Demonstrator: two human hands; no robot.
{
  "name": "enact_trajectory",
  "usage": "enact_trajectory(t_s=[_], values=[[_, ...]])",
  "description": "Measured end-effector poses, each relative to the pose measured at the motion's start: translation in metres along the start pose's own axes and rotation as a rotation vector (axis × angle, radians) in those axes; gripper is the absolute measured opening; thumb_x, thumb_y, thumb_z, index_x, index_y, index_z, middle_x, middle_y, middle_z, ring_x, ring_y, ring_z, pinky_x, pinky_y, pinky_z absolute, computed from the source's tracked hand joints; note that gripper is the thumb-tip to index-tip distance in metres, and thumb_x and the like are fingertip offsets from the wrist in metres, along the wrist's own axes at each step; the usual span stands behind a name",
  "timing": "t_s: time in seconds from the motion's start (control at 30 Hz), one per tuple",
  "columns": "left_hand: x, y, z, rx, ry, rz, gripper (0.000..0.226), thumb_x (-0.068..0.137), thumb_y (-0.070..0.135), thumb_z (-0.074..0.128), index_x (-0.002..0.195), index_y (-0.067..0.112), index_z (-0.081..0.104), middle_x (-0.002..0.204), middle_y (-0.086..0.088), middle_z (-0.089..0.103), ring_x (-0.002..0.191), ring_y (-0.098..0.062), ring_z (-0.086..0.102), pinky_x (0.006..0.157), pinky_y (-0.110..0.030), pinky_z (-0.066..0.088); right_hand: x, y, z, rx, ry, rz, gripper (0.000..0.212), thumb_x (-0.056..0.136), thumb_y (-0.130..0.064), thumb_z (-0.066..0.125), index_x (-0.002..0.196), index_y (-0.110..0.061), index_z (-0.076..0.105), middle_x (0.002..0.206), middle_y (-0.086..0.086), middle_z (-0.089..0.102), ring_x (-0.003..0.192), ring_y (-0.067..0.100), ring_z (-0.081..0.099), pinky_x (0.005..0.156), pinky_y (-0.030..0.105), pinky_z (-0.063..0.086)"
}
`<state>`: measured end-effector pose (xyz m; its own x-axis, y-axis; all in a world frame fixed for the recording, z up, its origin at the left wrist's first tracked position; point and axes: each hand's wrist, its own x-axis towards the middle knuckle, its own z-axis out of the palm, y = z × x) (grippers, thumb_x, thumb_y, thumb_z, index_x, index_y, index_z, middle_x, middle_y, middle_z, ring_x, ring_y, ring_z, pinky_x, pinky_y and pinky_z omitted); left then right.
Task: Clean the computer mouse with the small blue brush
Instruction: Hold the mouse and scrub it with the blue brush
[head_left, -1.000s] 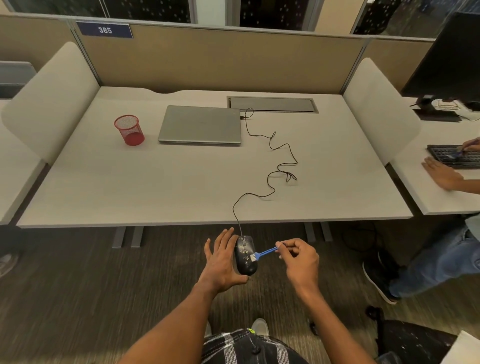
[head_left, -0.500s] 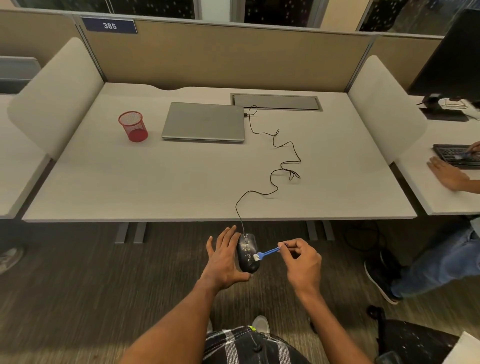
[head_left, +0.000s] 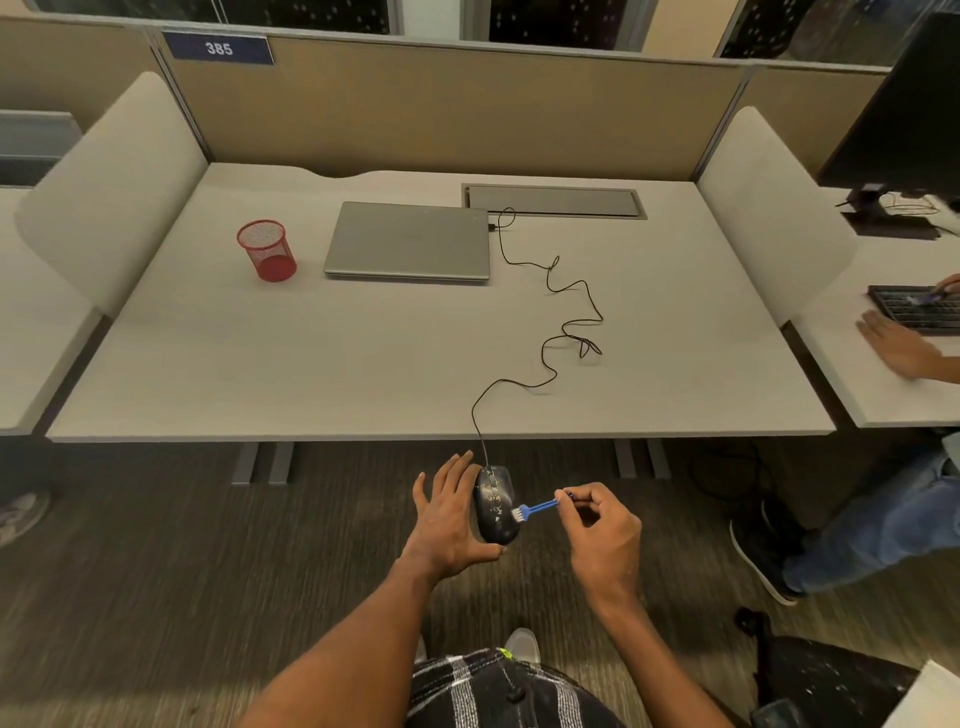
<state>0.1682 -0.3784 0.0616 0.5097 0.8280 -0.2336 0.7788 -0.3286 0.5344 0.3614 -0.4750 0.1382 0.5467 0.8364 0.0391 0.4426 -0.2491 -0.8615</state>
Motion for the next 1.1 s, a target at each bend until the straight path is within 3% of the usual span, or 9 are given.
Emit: enact_trajectory(t_s=[0.17,0.3,0.53,0.8,1.0,1.1], values=[[-0.001,-0.001,0.0,-0.003,0.002,-0.005,0.127,0.068,0.078,0.076,0.164,0.023,0.014,0.173,0.004,0.001,0.159,-0.015,-0.011,0.125,-0.061,-0.012,-0.002,0.0,-0.003,0.047,-0.038,-0.067,0.005,0.092,-0.014,0.076,0.093,-0.019,0.075,0.082,-0.01,0.073,0.08,0.006,0.072,0.066,0.022,0.061],[-0.001,-0.001,0.001,0.004,-0.001,-0.005,0.127,0.067,0.078,0.076,0.164,0.023,0.014,0.173,0.005,0.0,0.159,-0.015,-0.012,0.125,-0.06,-0.013,-0.006,0.006,-0.001,0.025,-0.147,-0.073,0.005,0.091,-0.015,0.079,0.089,-0.019,0.076,0.08,-0.011,0.074,0.078,0.008,0.073,0.066,0.029,0.061],[-0.001,-0.004,0.001,-0.017,0.006,-0.007,0.127,0.067,0.076,0.078,0.163,0.023,0.015,0.173,0.005,0.002,0.159,-0.015,-0.01,0.125,-0.059,-0.015,-0.011,0.007,-0.005,-0.01,0.002,-0.086,0.005,0.094,-0.016,0.073,0.098,-0.019,0.072,0.087,-0.014,0.071,0.083,0.004,0.07,0.068,0.024,0.062],[0.0,-0.002,0.001,-0.022,0.001,-0.001,0.126,0.068,0.075,0.077,0.164,0.023,0.015,0.173,0.005,0.002,0.159,-0.014,-0.01,0.126,-0.06,-0.013,-0.007,-0.004,0.007,0.027,-0.079,-0.066,0.006,0.091,-0.018,0.078,0.094,-0.022,0.076,0.081,-0.013,0.074,0.08,0.001,0.073,0.066,0.02,0.061],[0.0,-0.003,-0.001,-0.022,0.005,-0.009,0.127,0.067,0.074,0.079,0.164,0.023,0.014,0.173,0.006,0.002,0.158,-0.014,-0.011,0.126,-0.06,-0.014,-0.007,-0.004,0.007,-0.002,0.021,-0.106,0.006,0.092,-0.015,0.075,0.096,-0.019,0.073,0.085,-0.014,0.072,0.082,0.002,0.071,0.067,0.021,0.061],[0.0,-0.004,-0.002,-0.025,0.005,-0.013,0.127,0.068,0.074,0.079,0.164,0.023,0.014,0.173,0.005,0.002,0.159,-0.014,-0.011,0.126,-0.06,-0.013,-0.006,-0.008,0.007,0.01,-0.02,-0.112,0.006,0.092,-0.016,0.075,0.096,-0.02,0.073,0.085,-0.013,0.072,0.083,0.002,0.071,0.068,0.02,0.061]])
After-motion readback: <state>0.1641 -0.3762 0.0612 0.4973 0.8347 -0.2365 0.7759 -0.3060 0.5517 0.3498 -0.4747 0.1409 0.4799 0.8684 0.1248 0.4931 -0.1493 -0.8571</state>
